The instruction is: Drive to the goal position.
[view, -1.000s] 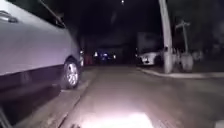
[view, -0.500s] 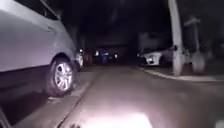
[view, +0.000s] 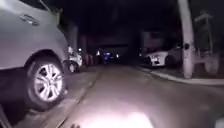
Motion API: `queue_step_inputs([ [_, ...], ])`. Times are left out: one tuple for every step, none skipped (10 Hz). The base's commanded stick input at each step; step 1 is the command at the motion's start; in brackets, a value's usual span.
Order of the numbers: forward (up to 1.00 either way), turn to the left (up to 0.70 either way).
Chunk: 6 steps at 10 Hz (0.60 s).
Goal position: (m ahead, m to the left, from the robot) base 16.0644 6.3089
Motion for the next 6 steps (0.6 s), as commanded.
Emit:
queue_step_inputs([
  [1.00, 0.00],
  [1.00, 0.00],
  [1.00, 0.00],
  [1.00, 0.00],
  [1.00, 0.00],
  [1.00, 0.00],
])
